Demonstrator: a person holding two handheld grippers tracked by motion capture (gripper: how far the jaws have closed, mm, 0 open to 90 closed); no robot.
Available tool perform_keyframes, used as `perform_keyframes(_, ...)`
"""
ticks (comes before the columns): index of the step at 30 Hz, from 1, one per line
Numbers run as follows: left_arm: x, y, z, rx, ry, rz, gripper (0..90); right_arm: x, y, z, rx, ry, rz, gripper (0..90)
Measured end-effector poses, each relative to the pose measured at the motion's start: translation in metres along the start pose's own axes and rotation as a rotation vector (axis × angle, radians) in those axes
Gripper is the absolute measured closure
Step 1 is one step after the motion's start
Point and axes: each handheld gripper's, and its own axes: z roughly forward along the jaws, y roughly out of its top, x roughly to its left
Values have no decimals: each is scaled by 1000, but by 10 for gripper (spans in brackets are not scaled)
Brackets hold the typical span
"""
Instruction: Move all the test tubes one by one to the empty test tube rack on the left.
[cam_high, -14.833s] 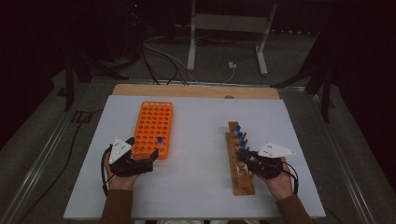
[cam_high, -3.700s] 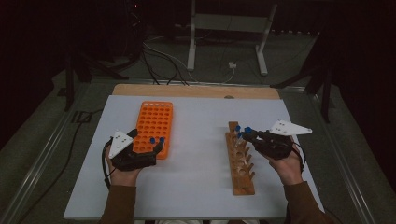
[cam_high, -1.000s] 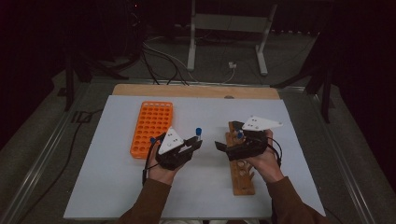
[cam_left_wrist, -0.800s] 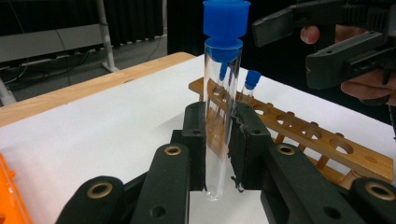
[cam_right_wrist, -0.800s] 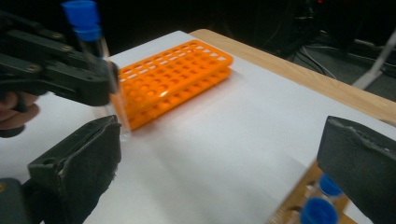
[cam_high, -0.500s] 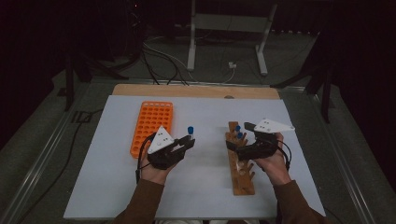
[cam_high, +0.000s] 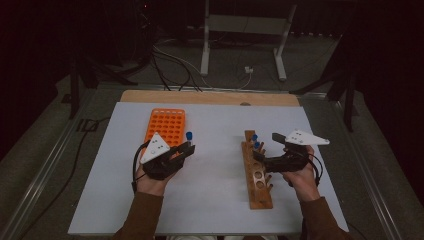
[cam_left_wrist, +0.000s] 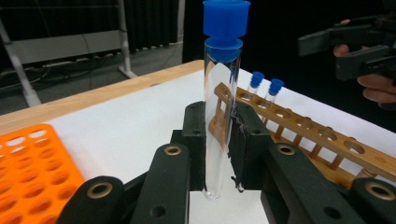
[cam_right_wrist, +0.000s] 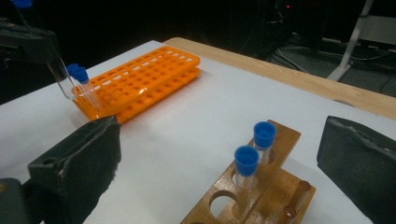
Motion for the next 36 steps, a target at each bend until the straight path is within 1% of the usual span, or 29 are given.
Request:
perform_keyframes(2, 3, 1, -5, -14, 9, -7, 787, -2, -1, -1, -5, 1, 8, 1)
perform_keyframes(6, 9, 2, -14, -32, 37, -9, 786, -4, -3, -2, -7, -1, 19, 1)
perform_keyframes(11, 17, 0, -24, -41, 78, -12, 787, -5, -4, -3, -9, -3, 24, 1)
perform_keyframes(14, 21, -1, -27, -47, 93, -21, 787, -7, -5, -4, -9, -6, 26, 1)
perform_keyframes(20, 27, -2, -34, -52, 123, -23, 786, -8, -6, -5, -11, -9, 30, 1)
perform_keyframes(25, 34, -4, -41, -63, 151, -40, 786, -8, -7, -4, -5, -12, 25, 1)
perform_keyframes(31, 43, -10, -45, -73, 187, -64, 786, -8, -7, -4, -3, -12, 27, 1)
perform_keyframes(36, 48, -18, -45, -70, 215, -66, 786, -8, -8, -2, 3, -9, 27, 1)
